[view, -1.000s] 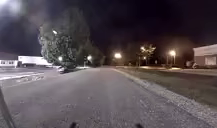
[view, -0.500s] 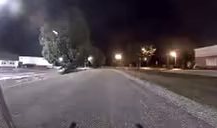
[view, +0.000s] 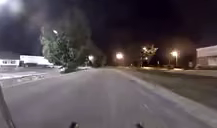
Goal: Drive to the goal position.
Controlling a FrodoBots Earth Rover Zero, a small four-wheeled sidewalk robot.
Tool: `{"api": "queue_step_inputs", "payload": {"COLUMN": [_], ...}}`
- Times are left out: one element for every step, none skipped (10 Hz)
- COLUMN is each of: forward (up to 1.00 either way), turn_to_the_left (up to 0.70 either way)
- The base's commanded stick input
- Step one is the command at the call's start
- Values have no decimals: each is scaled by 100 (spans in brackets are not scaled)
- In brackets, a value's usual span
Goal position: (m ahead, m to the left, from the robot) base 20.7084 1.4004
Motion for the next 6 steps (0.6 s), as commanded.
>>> {"api": "queue_step_inputs", "payload": {"forward": [50, 50, 50, 50, 50, 50], "turn_to_the_left": [0, 0, 0, 0, 0, 0]}}
